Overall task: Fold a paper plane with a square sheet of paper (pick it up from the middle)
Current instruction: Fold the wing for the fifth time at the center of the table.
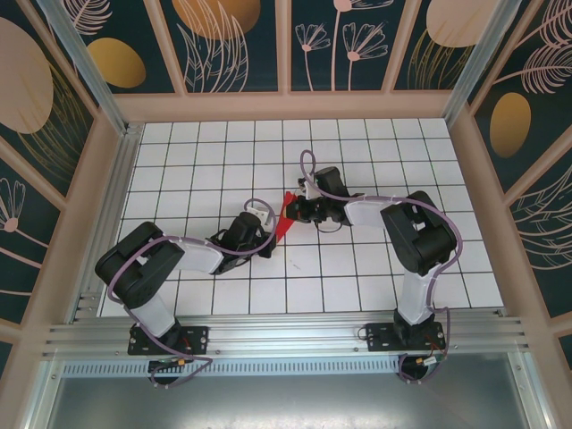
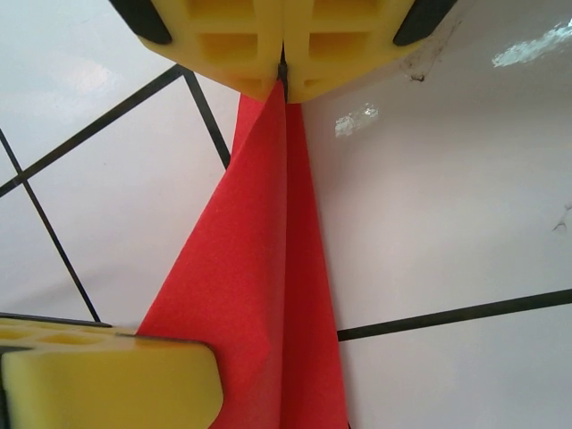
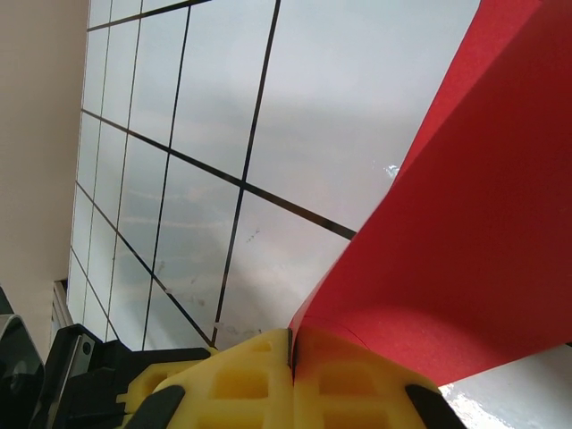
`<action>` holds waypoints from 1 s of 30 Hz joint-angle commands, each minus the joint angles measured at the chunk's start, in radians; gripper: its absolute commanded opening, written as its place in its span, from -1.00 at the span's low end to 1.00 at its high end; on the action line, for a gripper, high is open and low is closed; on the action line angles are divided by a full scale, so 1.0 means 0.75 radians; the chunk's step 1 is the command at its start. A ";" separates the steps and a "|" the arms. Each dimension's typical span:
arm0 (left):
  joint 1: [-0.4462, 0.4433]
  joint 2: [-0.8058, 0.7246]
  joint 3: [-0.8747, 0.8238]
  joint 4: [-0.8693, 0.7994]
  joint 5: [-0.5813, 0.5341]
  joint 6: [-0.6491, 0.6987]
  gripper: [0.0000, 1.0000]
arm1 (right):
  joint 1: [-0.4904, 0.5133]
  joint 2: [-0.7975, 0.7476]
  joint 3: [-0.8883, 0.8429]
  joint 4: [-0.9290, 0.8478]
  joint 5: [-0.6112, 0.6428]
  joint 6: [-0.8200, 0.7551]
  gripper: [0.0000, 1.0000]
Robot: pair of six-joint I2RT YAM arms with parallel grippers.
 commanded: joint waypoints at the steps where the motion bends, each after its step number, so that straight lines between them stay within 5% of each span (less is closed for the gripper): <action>1: -0.005 -0.027 -0.009 -0.109 -0.048 0.075 -0.86 | -0.023 -0.030 -0.012 -0.001 0.027 -0.060 -0.91; 13: -0.001 -0.179 -0.013 -0.135 0.089 0.046 -0.11 | -0.036 0.014 -0.046 0.047 0.026 -0.171 -0.91; 22: 0.111 -0.185 -0.027 0.064 0.251 -0.224 -0.04 | -0.060 -0.016 -0.215 0.298 -0.030 -0.141 -0.90; 30: 0.122 -0.078 0.011 0.118 0.332 -0.238 -0.02 | -0.075 -0.071 -0.324 0.489 -0.064 -0.068 -0.88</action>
